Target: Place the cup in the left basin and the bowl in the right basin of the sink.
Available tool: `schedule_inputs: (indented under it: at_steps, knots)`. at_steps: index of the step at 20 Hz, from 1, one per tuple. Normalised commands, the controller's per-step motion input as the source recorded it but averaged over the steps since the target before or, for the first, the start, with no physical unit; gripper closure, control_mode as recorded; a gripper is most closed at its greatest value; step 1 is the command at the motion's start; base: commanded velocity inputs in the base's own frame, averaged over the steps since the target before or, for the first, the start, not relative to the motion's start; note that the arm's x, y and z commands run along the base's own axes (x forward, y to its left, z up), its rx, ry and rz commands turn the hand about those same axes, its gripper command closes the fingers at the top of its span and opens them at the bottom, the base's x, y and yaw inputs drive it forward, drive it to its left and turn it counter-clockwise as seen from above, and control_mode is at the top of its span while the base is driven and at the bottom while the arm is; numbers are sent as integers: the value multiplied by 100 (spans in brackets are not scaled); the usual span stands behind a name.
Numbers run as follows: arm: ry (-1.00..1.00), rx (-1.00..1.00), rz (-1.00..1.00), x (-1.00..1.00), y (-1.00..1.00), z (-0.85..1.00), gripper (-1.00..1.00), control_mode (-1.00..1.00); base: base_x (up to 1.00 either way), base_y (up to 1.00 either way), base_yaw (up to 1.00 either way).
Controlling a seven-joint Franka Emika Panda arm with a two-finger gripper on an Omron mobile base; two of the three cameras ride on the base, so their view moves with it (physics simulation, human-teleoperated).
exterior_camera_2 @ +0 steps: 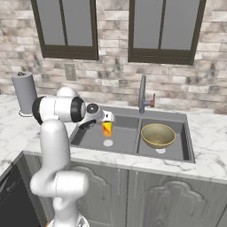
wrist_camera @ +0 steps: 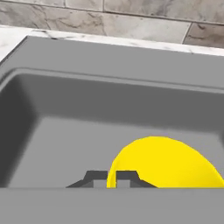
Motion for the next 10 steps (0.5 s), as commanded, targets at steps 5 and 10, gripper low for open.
schedule_inputs:
  at_steps: [5,10]
  knots:
    - [0,0,0,0,-17,-58,100,-100,0,0,0]
    - [-1,0,0,0,-21,-48,100,-100,0,0,0]
